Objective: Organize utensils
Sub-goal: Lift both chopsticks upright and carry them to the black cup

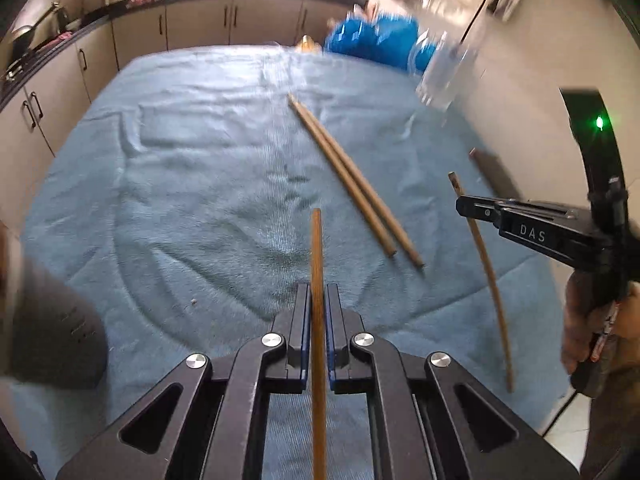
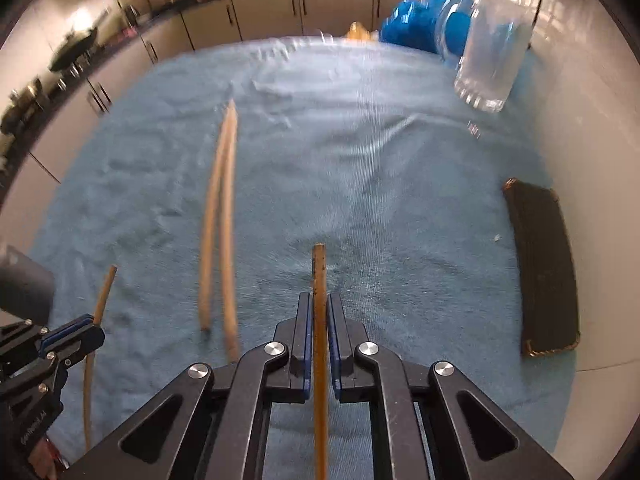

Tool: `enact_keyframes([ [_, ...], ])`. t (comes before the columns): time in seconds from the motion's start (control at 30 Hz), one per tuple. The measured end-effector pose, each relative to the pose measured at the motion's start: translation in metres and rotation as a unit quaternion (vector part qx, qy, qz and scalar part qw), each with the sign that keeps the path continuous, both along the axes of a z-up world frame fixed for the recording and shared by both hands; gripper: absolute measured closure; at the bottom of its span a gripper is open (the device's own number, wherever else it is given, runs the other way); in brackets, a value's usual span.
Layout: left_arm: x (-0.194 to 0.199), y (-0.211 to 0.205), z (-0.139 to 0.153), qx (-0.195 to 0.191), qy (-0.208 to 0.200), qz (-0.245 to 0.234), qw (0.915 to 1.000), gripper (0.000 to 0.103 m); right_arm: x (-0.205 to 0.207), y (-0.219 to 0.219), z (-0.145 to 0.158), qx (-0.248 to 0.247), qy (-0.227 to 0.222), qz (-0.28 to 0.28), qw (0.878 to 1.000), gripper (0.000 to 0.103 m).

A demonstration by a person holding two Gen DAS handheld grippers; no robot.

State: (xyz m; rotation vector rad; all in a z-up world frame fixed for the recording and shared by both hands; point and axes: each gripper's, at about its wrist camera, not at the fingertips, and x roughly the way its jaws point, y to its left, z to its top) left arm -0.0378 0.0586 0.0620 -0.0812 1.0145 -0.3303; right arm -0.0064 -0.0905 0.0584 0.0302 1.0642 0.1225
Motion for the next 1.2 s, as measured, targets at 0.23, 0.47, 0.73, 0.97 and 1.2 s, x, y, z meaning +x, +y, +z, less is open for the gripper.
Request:
enact_keyframes([
  [0.23,-0.05,0.016,0.049,-0.027,-0.089,0.013,0.9956,0.097,-0.055,0.005,0.054,0.043,-0.095,0.007,0.995,0.096],
  [0.47,-0.093,0.025,0.086,-0.032,-0.17,0.027,0.9846,0.097,-0.1,0.022,0.09,0.059,-0.157,0.019,0.986,0.095],
  [0.73,-0.118,0.057,0.126,-0.071,-0.237,0.063,0.9669,0.097,-0.121,0.044,0.127,0.082,-0.215,0.033,0.973,0.095],
  [0.97,-0.122,0.105,0.161,-0.071,-0.293,0.119,0.9458,0.097,-0.113,0.083,0.159,0.112,-0.25,0.059,0.96,0.095],
  [1.2,-0.116,0.15,0.193,-0.065,-0.317,0.154,0.9336,0.097,-0.092,0.142,0.195,0.162,-0.275,0.1,0.942,0.095],
])
